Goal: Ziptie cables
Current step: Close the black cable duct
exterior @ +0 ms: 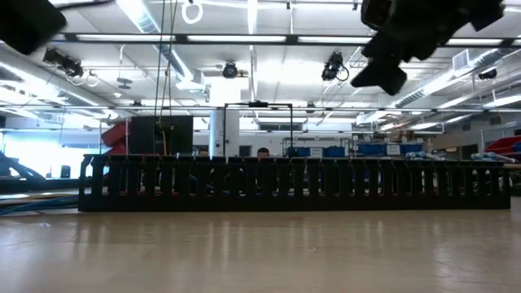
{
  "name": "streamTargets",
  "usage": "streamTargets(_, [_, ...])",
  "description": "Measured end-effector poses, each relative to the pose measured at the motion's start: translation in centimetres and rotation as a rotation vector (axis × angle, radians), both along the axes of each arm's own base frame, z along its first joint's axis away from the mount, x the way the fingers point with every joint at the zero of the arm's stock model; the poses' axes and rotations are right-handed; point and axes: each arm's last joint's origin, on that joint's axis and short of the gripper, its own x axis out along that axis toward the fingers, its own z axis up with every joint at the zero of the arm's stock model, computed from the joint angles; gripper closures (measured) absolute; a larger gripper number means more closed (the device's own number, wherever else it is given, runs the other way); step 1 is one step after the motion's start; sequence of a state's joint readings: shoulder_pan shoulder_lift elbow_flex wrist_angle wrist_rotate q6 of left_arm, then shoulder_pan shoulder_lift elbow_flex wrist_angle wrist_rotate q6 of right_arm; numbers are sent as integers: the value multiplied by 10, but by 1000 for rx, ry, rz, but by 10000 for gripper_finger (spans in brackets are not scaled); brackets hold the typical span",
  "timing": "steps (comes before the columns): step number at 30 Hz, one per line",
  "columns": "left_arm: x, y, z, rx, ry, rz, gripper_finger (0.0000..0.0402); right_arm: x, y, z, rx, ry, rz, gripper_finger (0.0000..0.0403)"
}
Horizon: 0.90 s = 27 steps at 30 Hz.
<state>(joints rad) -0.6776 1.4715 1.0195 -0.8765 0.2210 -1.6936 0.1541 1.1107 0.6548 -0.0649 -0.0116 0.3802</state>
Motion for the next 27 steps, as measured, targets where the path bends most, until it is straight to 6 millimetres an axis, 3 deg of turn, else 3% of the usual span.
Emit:
streamTargets(9, [-31,-42,5,-19,46,383,401,4,-21,2,-14,-31,-23,159])
streamTargets(12, [-33,-47,0,-9,74,370,401,4,-21,2,-30,-34,-15,159])
streamTargets(19, [-32,-50,-36,120,158,363,401,3,-17,2,-42,-33,8,163])
streamTargets(27, [-38,-39,-65,168,198,315,401,3,-17,2,-42,-29,13,166])
